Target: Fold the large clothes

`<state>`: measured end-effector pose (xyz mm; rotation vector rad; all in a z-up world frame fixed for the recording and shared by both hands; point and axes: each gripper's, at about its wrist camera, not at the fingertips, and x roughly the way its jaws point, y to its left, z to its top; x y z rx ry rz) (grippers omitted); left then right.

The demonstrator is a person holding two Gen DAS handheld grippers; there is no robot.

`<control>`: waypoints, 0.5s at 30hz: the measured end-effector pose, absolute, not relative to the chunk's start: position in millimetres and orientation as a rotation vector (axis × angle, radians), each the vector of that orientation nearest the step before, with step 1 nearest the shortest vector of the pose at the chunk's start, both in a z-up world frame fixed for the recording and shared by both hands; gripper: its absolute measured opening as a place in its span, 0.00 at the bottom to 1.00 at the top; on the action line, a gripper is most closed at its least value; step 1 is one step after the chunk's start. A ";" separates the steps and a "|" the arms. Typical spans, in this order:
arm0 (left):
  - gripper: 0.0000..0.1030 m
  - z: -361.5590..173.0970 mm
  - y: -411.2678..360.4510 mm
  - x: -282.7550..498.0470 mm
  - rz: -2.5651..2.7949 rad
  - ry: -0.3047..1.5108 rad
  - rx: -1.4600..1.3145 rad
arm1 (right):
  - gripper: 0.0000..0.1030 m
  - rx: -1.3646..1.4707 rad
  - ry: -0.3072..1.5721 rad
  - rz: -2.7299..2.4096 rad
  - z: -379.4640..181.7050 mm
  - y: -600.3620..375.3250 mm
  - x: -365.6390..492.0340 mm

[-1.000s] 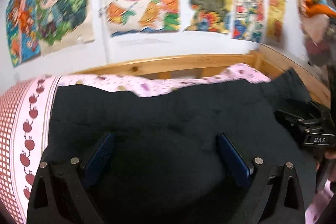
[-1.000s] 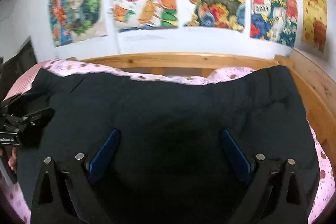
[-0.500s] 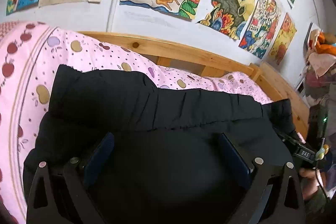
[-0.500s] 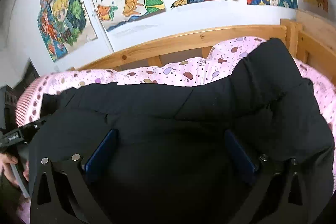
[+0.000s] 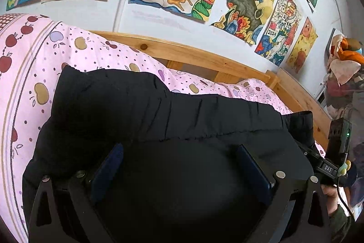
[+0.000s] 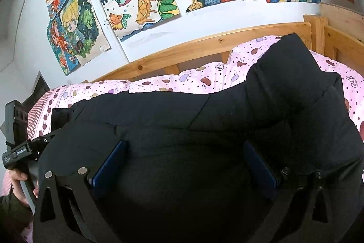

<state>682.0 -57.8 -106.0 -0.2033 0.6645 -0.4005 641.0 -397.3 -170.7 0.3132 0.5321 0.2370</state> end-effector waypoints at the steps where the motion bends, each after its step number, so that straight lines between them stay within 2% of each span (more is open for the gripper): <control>1: 0.98 -106.1 -57.9 682.2 -0.400 0.663 -0.203 | 0.98 0.313 0.530 0.237 -170.4 -397.1 640.4; 15: 0.99 -101.7 -58.4 661.4 -0.396 0.572 -0.143 | 0.98 0.245 0.381 0.145 -156.5 -393.8 599.7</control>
